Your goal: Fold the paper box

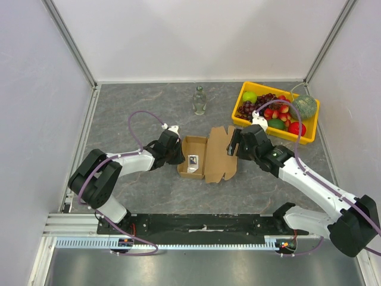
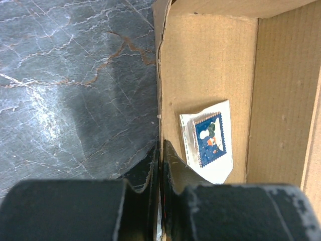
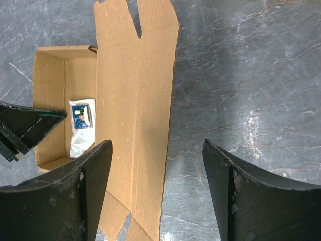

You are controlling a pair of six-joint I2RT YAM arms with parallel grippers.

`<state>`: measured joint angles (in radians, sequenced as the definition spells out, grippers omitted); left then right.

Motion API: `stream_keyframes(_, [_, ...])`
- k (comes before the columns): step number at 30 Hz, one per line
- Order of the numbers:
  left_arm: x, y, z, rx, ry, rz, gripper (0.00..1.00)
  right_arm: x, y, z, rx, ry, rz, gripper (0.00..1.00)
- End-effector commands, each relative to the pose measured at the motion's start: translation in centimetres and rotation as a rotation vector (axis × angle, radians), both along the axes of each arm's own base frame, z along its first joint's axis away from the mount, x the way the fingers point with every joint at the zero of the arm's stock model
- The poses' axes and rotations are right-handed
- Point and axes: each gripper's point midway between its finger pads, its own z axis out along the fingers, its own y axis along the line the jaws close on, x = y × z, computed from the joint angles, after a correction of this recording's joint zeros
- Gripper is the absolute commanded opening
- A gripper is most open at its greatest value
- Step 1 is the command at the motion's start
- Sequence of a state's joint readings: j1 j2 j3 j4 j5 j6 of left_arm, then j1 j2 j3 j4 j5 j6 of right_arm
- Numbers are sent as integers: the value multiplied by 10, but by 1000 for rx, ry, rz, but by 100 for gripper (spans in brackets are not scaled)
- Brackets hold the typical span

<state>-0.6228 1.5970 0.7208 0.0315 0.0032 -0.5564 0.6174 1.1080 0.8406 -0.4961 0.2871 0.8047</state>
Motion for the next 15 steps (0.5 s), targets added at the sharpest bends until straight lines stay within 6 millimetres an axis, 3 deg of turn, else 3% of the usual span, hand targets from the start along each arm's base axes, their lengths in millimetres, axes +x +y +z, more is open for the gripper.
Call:
stream_keyframes(1, [-25, 13, -27, 76, 122, -24, 11, 6, 22, 7, 123, -38, 90, 79])
stream_keyframes(6, [-23, 12, -25, 74, 121, -26, 11, 8, 21, -5, 126, -12, 89, 73])
stream_keyframes(15, [-21, 9, -20, 77, 116, -40, 14, 9, 36, -9, 186, -45, 152, 37])
